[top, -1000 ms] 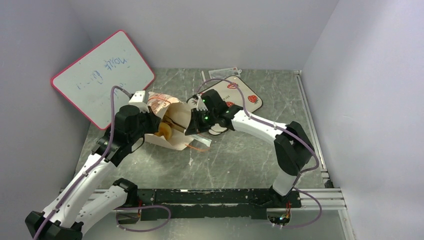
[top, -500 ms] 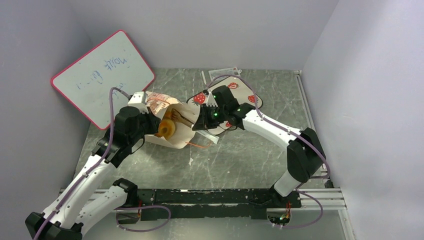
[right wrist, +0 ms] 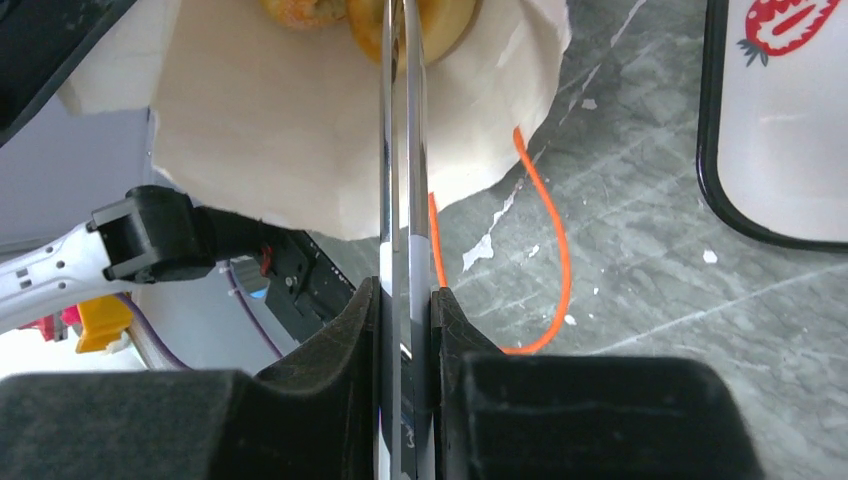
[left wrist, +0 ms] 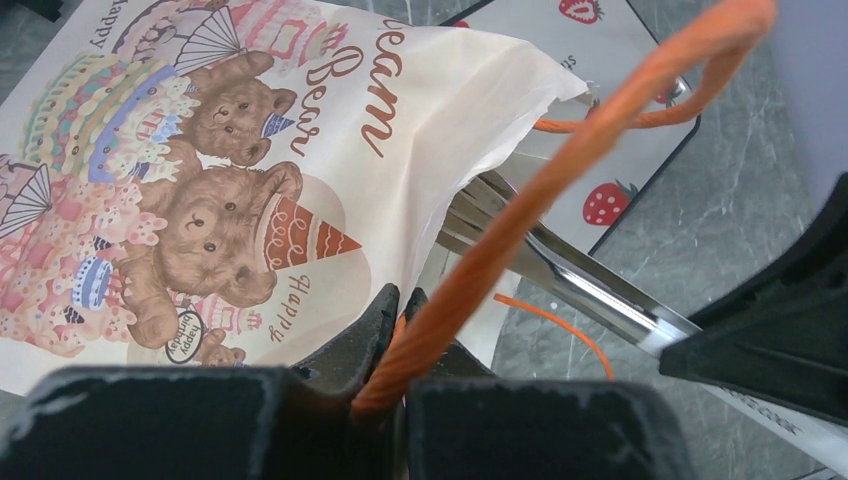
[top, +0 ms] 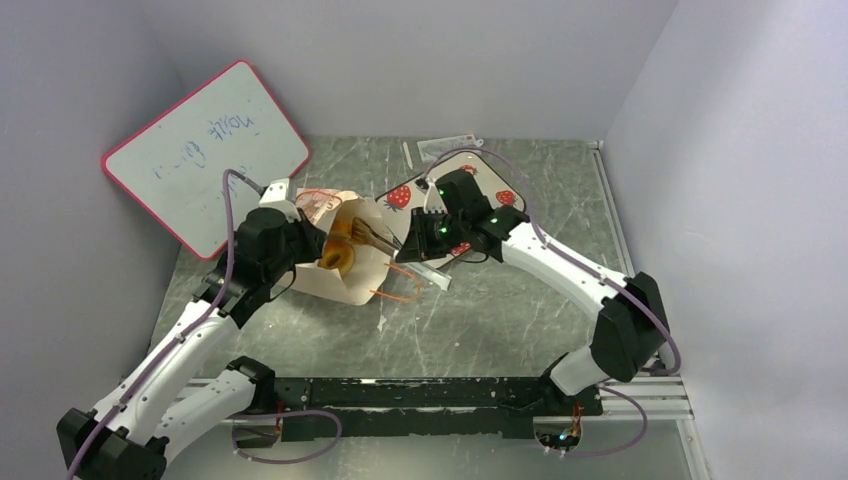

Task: Take the fake bread out of the paper bag
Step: Take out the fake bread from the paper bag.

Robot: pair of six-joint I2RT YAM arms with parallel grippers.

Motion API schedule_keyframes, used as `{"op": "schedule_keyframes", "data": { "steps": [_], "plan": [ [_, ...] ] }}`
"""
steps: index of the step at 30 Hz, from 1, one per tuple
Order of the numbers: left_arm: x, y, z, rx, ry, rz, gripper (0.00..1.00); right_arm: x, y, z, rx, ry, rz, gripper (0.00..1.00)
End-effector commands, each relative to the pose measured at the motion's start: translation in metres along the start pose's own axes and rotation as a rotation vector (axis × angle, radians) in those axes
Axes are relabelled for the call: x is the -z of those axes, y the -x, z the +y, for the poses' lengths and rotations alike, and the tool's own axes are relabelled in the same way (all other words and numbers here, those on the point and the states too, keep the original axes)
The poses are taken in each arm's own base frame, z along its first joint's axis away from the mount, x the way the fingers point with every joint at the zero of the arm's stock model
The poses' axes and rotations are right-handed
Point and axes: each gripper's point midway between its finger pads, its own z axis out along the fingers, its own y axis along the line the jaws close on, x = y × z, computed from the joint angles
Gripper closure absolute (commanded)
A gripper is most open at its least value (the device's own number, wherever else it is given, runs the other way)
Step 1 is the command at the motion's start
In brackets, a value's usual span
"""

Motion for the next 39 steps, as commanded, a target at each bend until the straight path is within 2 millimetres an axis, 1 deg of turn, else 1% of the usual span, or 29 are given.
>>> {"op": "schedule_keyframes", "data": {
  "steps": [1,6,12,20,27,30,35,39],
  "plan": [
    [-0.004,0.027,-0.012,0.052,-0.019,-0.092,0.93,0.029,0.008,0.010,0.055,-0.005,-0.043,1.00],
    [-0.011,0.030,-0.015,0.061,-0.023,-0.098,0.93,0.050,0.003,0.012,0.066,-0.026,-0.063,1.00],
    [-0.017,0.032,-0.016,0.074,-0.017,-0.103,0.93,0.069,0.001,0.014,0.066,-0.050,-0.090,1.00],
    [-0.023,0.034,-0.012,0.105,0.032,-0.110,0.93,0.096,-0.002,0.018,0.071,-0.080,-0.120,1.00],
    [-0.033,0.028,-0.007,0.096,0.066,-0.087,0.93,0.122,0.011,0.025,0.085,-0.119,-0.195,1.00],
    [-0.037,0.028,-0.007,0.091,0.067,-0.088,0.93,0.133,0.017,0.029,0.087,-0.130,-0.222,1.00],
    [-0.044,0.028,-0.008,0.082,0.073,-0.078,0.93,0.147,0.019,0.031,0.082,-0.152,-0.250,1.00],
    [-0.046,0.029,-0.010,0.082,0.069,-0.081,0.93,0.156,0.021,0.029,0.065,-0.185,-0.272,1.00]
  ]
}}
